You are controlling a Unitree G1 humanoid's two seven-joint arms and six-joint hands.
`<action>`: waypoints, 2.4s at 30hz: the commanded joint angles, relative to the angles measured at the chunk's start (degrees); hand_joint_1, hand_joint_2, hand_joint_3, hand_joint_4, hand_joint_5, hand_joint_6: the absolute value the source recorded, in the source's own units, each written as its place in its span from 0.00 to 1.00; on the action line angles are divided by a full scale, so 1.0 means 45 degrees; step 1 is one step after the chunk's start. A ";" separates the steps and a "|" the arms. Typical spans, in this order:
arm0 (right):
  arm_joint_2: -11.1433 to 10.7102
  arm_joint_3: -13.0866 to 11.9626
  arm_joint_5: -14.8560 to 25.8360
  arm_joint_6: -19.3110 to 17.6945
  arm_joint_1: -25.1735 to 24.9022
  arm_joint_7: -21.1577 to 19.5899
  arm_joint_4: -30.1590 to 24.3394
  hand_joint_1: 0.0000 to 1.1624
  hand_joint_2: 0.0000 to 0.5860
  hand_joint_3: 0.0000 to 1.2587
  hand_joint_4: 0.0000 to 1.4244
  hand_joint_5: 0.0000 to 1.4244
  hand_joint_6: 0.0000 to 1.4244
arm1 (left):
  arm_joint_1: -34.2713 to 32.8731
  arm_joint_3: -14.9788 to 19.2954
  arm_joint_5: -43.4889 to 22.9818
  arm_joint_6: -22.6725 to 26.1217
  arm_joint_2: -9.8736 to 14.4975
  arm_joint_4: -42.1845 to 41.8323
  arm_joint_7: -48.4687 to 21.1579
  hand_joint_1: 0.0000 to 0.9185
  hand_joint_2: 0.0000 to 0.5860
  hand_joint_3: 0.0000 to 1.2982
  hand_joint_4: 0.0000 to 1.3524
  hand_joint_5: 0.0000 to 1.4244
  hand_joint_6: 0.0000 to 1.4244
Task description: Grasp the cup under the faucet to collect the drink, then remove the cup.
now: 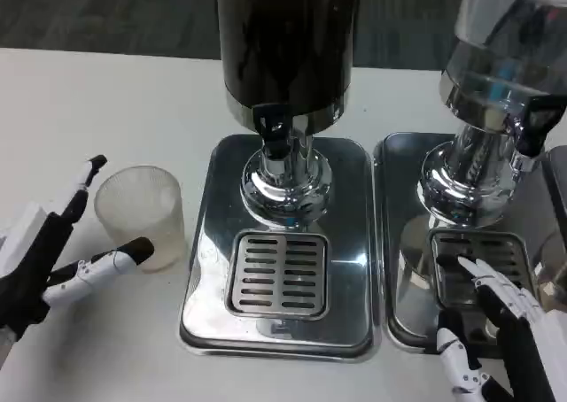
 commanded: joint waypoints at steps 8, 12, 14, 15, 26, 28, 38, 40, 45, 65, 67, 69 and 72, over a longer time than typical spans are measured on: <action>-0.0037 -0.0263 0.0114 -0.0188 0.0378 -0.0064 -0.0369 0.21 0.86 0.17 0.10 0.10 0.06 | -0.1363 -0.0920 0.0194 0.0194 0.0103 0.1757 0.0586 0.00 0.00 0.00 0.00 0.02 0.08; -0.0070 -0.0347 0.0083 -0.0231 0.0418 -0.0056 -0.0463 0.21 0.86 0.18 0.10 0.10 0.06 | -0.1722 -0.1335 0.0354 0.0218 0.0039 0.2187 0.0986 0.02 0.00 0.00 0.00 0.03 0.08; -0.0073 -0.0382 0.0164 -0.0236 0.0434 0.0002 -0.0459 0.21 0.86 0.18 0.10 0.10 0.06 | -0.1870 -0.1494 0.0365 0.0191 -0.0003 0.2425 0.1200 0.03 0.00 0.00 0.00 0.03 0.09; -0.0082 -0.0398 0.0188 -0.0247 0.0449 0.0019 -0.0458 0.21 0.86 0.18 0.10 0.10 0.06 | -0.1938 -0.1576 0.0357 0.0179 -0.0026 0.2549 0.1301 0.03 0.00 0.00 0.00 0.04 0.09; -0.0104 -0.0532 0.0318 -0.0356 0.0624 0.0143 -0.0582 0.21 0.86 0.18 0.11 0.11 0.06 | -0.2239 -0.2410 0.1304 0.0023 -0.0054 0.3255 0.3289 0.10 0.00 0.00 0.00 0.09 0.14; -0.0099 -0.0536 0.0336 -0.0344 0.0668 0.0183 -0.0614 0.21 0.86 0.18 0.11 0.11 0.06 | -0.2293 -0.2549 0.1471 0.0022 -0.0042 0.3345 0.3674 0.11 0.00 0.00 0.00 0.09 0.15; -0.0077 -0.0620 0.0429 -0.0352 0.0890 0.0230 -0.0754 0.19 0.85 0.18 0.11 0.11 0.06 | -0.2643 -0.3042 0.1915 -0.0114 -0.0222 0.3963 0.5224 0.13 0.00 0.00 0.00 0.12 0.18; -0.0074 -0.0628 0.0481 -0.0338 0.0912 0.0276 -0.0774 0.19 0.85 0.18 0.11 0.11 0.06 | -0.2690 -0.3096 0.1959 -0.0143 -0.0294 0.4048 0.5513 0.14 0.00 0.00 0.01 0.15 0.20; -0.0085 -0.0631 0.0476 -0.0362 0.0943 0.0300 -0.0843 0.19 0.85 0.18 0.11 0.12 0.06 | -0.2803 -0.3292 0.2070 -0.0085 -0.0530 0.4282 0.6019 0.14 0.00 0.00 0.04 0.18 0.23; -0.0021 -0.0831 0.0824 -0.0684 0.0925 0.0254 -0.0679 0.10 0.88 0.18 0.12 0.12 0.07 | -0.3271 -0.3956 0.1992 -0.0668 -0.0733 0.5285 0.6993 0.21 0.10 0.18 0.19 0.29 0.35; -0.0020 -0.0835 0.0781 -0.0685 0.0890 0.0256 -0.0661 0.10 0.88 0.18 0.12 0.12 0.08 | -0.3332 -0.3973 0.1975 -0.0745 -0.0739 0.5392 0.6987 0.22 0.11 0.22 0.22 0.31 0.39; 0.0003 -0.0848 0.0820 -0.0708 0.0862 0.0230 -0.0584 0.10 0.88 0.18 0.12 0.12 0.08 | -0.3373 -0.3958 0.1913 -0.0893 -0.0771 0.5520 0.6992 0.24 0.12 0.25 0.25 0.36 0.48; 0.0026 -0.0883 0.0905 -0.0747 0.0810 0.0196 -0.0452 0.08 0.89 0.19 0.12 0.12 0.09 | -0.3378 -0.3952 0.1876 -0.1259 -0.0796 0.5690 0.7149 0.25 0.13 0.29 0.29 0.40 0.56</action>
